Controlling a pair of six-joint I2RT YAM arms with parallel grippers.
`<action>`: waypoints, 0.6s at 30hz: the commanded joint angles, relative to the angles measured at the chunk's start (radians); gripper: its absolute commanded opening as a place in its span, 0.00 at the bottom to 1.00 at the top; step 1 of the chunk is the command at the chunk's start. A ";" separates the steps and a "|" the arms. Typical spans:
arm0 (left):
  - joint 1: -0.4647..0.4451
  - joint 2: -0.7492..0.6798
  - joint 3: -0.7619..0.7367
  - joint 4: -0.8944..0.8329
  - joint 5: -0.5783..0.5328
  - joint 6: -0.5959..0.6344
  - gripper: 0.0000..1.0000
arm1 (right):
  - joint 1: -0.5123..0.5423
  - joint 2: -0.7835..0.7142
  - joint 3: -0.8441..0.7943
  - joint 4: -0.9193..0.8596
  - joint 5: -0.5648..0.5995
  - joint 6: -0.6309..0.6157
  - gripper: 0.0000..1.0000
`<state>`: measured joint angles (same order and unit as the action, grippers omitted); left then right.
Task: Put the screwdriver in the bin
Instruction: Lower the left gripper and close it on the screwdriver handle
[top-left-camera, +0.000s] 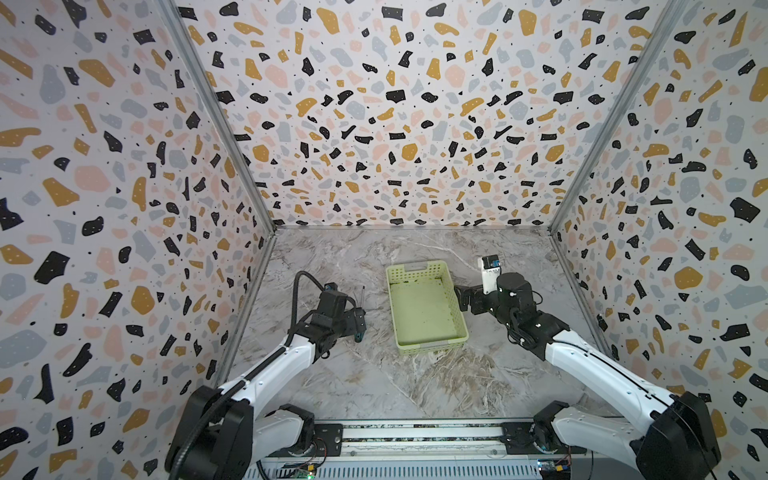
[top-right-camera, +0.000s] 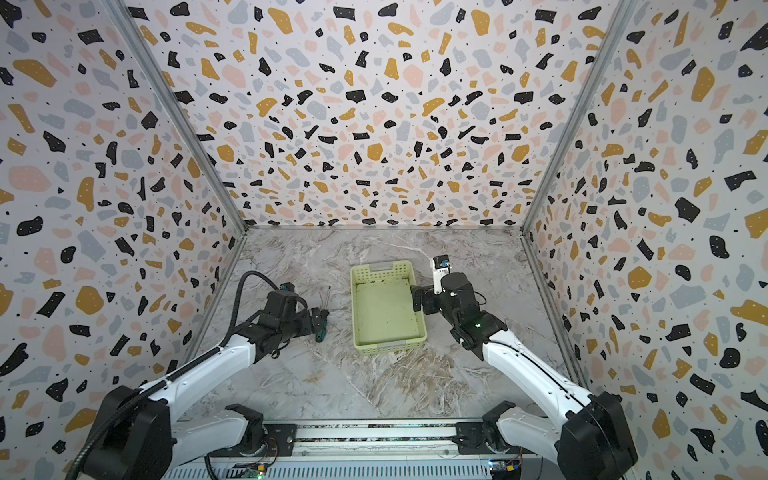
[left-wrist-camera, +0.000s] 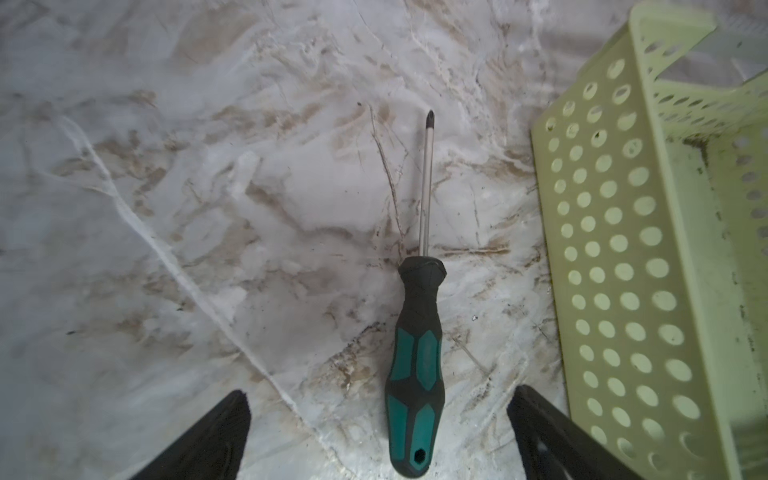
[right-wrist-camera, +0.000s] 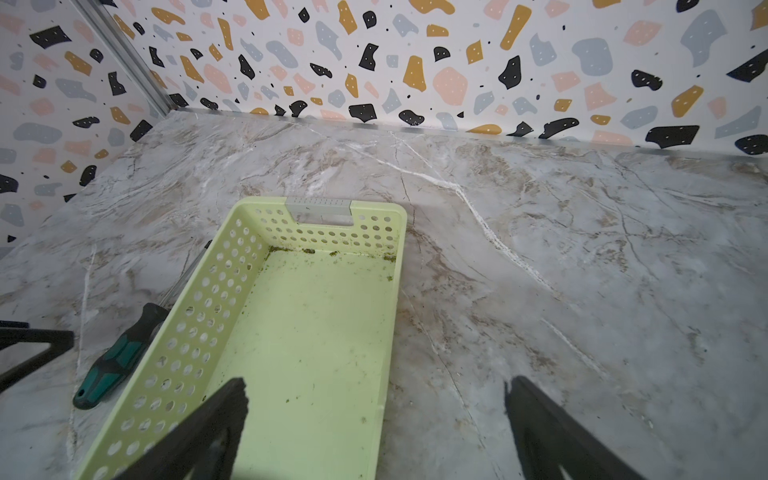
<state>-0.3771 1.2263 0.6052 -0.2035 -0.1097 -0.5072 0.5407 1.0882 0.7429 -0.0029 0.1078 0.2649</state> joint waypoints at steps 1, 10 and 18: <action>-0.049 0.089 0.055 0.035 -0.074 -0.021 0.94 | -0.018 -0.054 -0.030 -0.056 0.015 0.025 0.99; -0.093 0.249 0.114 0.043 -0.075 -0.009 0.68 | -0.176 -0.191 -0.108 -0.105 -0.087 0.044 0.99; -0.104 0.286 0.125 0.052 -0.097 -0.026 0.52 | -0.257 -0.235 -0.133 -0.137 -0.139 0.028 0.99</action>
<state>-0.4736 1.5013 0.7040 -0.1711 -0.1867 -0.5213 0.3008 0.8665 0.6178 -0.1066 0.0021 0.2970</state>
